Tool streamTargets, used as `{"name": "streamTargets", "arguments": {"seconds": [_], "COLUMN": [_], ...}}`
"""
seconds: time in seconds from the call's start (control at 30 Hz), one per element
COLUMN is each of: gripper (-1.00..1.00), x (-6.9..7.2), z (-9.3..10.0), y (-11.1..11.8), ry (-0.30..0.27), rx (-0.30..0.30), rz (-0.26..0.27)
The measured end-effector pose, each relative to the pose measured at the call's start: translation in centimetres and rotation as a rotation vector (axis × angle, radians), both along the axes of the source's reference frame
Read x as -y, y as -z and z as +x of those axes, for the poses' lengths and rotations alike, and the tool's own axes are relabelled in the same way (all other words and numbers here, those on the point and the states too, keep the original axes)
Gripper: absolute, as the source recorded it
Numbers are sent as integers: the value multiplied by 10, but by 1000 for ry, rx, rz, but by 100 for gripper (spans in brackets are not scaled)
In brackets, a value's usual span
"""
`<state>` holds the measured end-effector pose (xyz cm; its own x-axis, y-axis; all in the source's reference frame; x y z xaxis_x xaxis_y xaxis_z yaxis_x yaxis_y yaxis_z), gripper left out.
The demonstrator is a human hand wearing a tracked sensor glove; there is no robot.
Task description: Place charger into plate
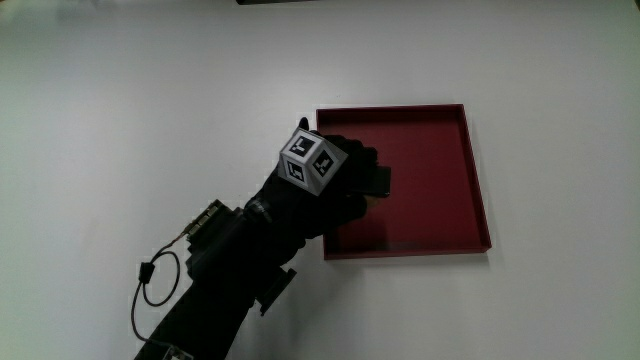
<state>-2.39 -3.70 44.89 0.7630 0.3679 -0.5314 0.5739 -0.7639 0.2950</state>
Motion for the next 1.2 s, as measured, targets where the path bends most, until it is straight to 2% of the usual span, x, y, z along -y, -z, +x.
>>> {"name": "streamTargets", "arguments": {"seconds": [0.17, 0.3, 0.37, 0.43, 0.53, 0.6, 0.7, 1.0, 1.03, 1.07, 1.2], "gripper": [0, 0, 0, 0, 0, 0, 0, 0, 0, 0, 0], "x": [-7, -12, -13, -15, -16, -17, -17, -19, -19, -19, -20], "z": [12, 19, 21, 22, 24, 23, 20, 22, 22, 23, 22], "y": [-11, -29, -31, -41, -50, -57, -63, -65, -64, -65, -66], "ry": [-44, -75, -89, -94, -107, -109, -99, -98, -106, -102, -100], "rx": [26, 44, 56, 56, 88, 116, 110, 126, 125, 127, 123], "rz": [-11, -68, -75, -92, -107, -142, -169, -161, -145, -160, -156]}}
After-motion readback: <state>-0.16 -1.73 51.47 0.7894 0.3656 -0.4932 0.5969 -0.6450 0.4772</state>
